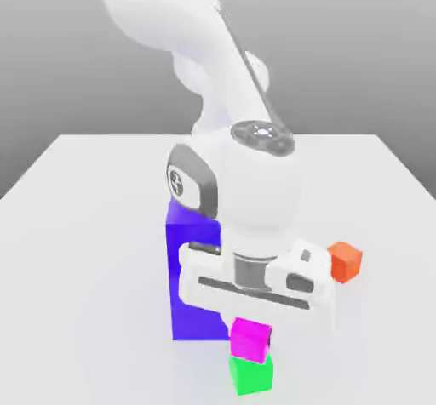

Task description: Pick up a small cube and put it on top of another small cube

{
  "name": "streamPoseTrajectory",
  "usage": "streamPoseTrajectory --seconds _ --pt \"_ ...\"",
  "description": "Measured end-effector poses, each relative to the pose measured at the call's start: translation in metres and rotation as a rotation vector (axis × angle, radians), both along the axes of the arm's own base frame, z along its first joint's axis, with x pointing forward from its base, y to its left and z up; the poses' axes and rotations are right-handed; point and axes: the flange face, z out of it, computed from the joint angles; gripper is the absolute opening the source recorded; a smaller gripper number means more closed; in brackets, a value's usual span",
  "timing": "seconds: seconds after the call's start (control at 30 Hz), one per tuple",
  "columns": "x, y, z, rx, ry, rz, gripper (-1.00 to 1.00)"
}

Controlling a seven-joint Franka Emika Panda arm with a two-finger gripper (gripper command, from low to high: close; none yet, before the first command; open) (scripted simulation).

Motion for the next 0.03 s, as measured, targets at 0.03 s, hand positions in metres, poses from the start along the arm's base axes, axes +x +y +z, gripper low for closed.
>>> streamPoseTrajectory --seconds 0.03 --pt "0.0000 0.0000 0.0000 0.000 0.000 0.000 1.00"
